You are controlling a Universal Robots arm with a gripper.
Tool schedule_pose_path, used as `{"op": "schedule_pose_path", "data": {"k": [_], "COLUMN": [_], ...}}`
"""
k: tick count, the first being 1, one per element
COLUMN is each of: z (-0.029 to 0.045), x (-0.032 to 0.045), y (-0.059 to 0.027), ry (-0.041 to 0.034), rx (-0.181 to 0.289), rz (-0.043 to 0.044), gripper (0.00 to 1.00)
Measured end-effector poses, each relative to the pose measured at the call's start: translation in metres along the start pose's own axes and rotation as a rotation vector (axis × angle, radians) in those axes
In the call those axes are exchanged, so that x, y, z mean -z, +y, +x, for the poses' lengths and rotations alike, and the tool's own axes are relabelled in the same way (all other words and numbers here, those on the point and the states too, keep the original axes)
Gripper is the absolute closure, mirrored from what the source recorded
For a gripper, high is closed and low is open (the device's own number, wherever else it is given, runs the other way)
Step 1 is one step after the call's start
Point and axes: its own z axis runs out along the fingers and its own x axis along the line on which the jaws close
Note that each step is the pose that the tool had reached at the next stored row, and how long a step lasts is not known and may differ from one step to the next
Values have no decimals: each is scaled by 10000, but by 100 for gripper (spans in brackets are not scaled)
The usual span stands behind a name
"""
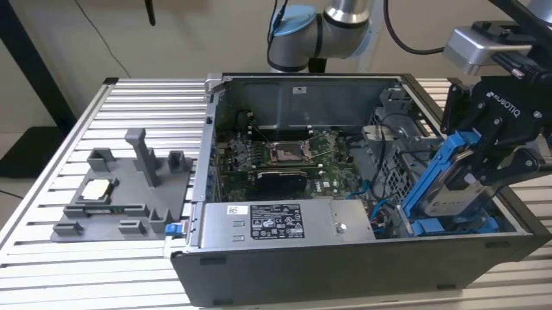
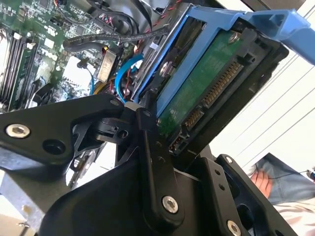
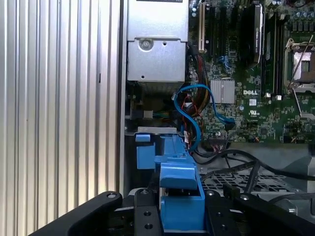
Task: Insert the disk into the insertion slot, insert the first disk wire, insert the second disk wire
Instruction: 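Insert the disk into the insertion slot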
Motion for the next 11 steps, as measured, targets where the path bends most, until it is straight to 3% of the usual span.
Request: {"op": "schedule_pose_path", "data": {"k": [4,9,11], "z": [-1,0,0], "x": [0,0,0], "y": [-1,-1,-2], "ry": [-1,0,0], "rx": [1,0,0], "rz": [0,0,0], "gripper": [65,47,47]}}
